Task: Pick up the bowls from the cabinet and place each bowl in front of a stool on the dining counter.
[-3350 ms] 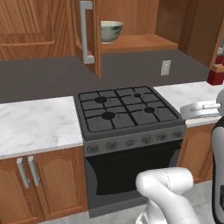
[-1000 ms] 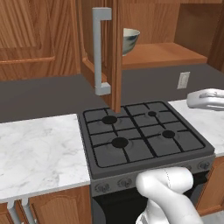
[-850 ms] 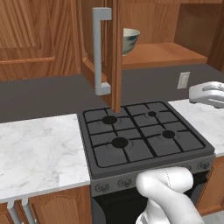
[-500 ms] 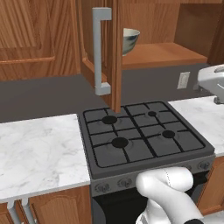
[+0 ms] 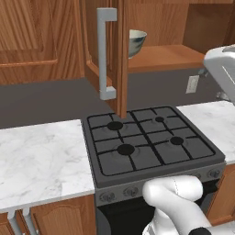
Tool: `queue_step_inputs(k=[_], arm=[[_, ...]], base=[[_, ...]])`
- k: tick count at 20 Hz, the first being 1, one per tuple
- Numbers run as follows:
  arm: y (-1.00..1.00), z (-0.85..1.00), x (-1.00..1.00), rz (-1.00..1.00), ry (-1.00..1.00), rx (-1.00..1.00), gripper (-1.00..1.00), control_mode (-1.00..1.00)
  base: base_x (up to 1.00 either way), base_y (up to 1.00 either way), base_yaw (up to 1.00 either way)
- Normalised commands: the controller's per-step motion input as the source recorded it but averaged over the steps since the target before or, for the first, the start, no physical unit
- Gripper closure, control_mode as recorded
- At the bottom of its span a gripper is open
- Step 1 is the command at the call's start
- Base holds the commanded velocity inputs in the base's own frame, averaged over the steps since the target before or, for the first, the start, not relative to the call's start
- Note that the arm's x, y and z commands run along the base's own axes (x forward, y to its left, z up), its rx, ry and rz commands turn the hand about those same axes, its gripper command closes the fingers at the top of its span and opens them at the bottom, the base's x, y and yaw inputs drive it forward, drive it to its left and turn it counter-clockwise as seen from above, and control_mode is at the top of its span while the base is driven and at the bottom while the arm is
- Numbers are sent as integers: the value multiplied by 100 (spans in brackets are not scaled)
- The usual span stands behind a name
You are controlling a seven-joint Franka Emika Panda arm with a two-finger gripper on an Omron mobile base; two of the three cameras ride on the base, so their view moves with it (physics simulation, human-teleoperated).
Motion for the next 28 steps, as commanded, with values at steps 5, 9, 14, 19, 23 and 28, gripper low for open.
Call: queue_step_inputs(k=[5,9,14,19,23,28], arm=[[7,45,49,-13,7,3,-100,-100],[-1,30,44,-2,10,8,-100,-100],[0,12,37,0,11,2,-100,-100],[0,3,27,0,12,0,-100,-100],[0,0,34,0,2,2,-100,-100],[-3,-10,27,0,1,1,-100,-100]], base=[[0,0,0],[0,0,0],[0,0,0],[0,0,0],[0,0,0],[0,0,0]])
